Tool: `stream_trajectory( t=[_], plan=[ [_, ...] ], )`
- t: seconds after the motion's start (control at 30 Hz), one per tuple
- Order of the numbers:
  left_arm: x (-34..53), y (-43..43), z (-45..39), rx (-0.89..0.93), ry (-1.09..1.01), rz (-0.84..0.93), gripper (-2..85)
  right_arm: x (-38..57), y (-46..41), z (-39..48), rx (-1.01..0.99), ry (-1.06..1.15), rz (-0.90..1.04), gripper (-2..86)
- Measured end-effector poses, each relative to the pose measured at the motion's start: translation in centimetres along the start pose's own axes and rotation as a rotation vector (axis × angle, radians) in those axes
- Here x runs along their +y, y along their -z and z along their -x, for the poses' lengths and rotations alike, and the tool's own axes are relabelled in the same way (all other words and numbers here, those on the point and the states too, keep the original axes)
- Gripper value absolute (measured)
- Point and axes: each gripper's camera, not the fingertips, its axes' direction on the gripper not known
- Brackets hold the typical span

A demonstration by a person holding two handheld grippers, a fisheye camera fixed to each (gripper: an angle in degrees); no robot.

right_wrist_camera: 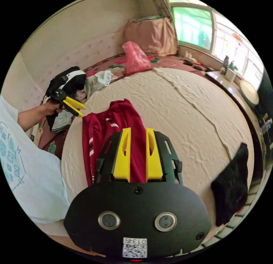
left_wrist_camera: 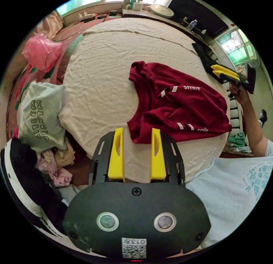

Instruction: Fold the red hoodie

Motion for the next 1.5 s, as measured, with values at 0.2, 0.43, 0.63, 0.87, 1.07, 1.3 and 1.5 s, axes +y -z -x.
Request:
stream_trajectory(
  t=[0.2,0.43,0.63,0.87,1.07,1.3,1.5],
  plan=[
    [4.3,-1.3,1.6,0.08,0.154,-0.042,14.0,-13.3,-11.7,0.7,-0.188,0.247,0.242,11.3],
    [7.6,-1.2,2.3,0.08,0.249,-0.088,10.7,-18.0,-18.0,2.0,-0.227,0.354,0.403,10.3],
    [9.1,-1.0,0.5,0.002,0.242,-0.052,3.7,-17.8,-18.4,4.8,-0.125,0.48,0.418,3.2],
    [12.8,1.8,-2.4,0.025,0.211,-0.123,0.9,-15.5,-11.9,7.1,-0.015,0.592,0.262,1.4],
    [15.3,6.7,-8.2,0.096,0.053,-0.256,0.6,-10.7,-2.8,8.5,0.064,0.651,0.107,1.1],
    [15.6,10.1,-23.4,0.273,-0.421,-0.28,0.5,1.2,9.7,7.1,0.242,0.53,-0.053,1.1],
    [15.2,6.3,-38.4,0.37,-0.809,-0.157,0.5,15.5,16.5,4.3,0.378,0.271,-0.04,1.0]
  ],
)
